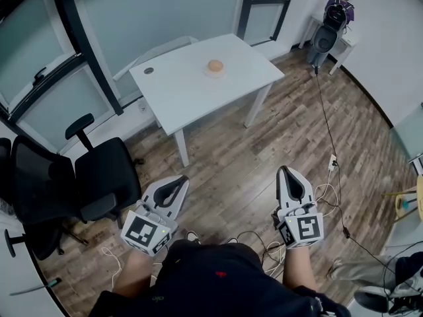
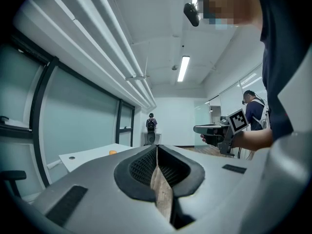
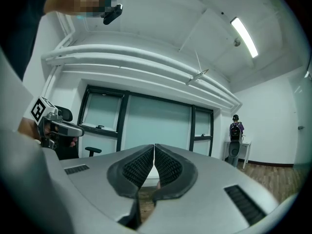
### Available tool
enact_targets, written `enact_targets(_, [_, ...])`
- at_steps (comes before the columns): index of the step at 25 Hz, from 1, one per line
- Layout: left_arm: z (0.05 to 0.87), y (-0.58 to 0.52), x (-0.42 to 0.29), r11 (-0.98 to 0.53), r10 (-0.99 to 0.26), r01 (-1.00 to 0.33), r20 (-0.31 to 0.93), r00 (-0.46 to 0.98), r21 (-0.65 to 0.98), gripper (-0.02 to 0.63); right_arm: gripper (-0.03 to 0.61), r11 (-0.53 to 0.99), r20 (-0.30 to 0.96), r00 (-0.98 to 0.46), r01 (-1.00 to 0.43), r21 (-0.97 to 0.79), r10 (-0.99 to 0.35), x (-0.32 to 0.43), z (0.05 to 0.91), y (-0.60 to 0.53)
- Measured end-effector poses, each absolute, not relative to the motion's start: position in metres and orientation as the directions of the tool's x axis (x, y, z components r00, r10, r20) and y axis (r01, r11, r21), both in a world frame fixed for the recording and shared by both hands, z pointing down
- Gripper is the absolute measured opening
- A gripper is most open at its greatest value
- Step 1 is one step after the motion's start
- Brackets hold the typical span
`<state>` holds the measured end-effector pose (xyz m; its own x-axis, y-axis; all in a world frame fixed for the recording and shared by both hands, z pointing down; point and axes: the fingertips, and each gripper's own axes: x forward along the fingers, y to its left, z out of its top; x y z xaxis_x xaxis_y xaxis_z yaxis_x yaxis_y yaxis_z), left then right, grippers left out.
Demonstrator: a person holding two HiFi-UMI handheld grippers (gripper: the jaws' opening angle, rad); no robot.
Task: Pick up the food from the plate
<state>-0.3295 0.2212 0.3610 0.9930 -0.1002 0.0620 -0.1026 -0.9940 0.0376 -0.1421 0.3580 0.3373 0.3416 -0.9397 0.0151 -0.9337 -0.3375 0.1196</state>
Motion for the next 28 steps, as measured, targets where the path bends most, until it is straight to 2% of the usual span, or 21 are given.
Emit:
enact_targets(8, [0.379, 0.188, -0.363, -0.994, -0.093, -0.097, 0.086, 0.992, 0.047, 0.031, 0.026, -0.313, 0.051, 0.322, -0.941, 0.129, -0.946, -0.181, 0.355, 0.320])
enact_targets(14, [0.385, 0.171, -0.362, -0.993, -0.092, -0.098, 0.082, 0.992, 0.068, 0.031, 0.026, -0.291, 0.087, 0.303, -0.948, 0.128, -0.949, -0.183, 0.363, 0.302])
enact_targets(21, [0.387, 0.152, -0.331, -0.992, -0.106, -0.111, 0.089, 0.990, 0.059, 0.031, 0.026, -0.254, 0.104, 0.264, -0.962, 0.100, -0.959, -0.156, 0.377, 0.275])
enact_targets(28, [0.392, 0.128, -0.264, -0.985, -0.149, -0.156, 0.096, 0.984, 0.074, 0.031, 0.026, -0.223, 0.117, 0.231, -0.972, 0.079, -0.966, -0.081, 0.386, 0.248])
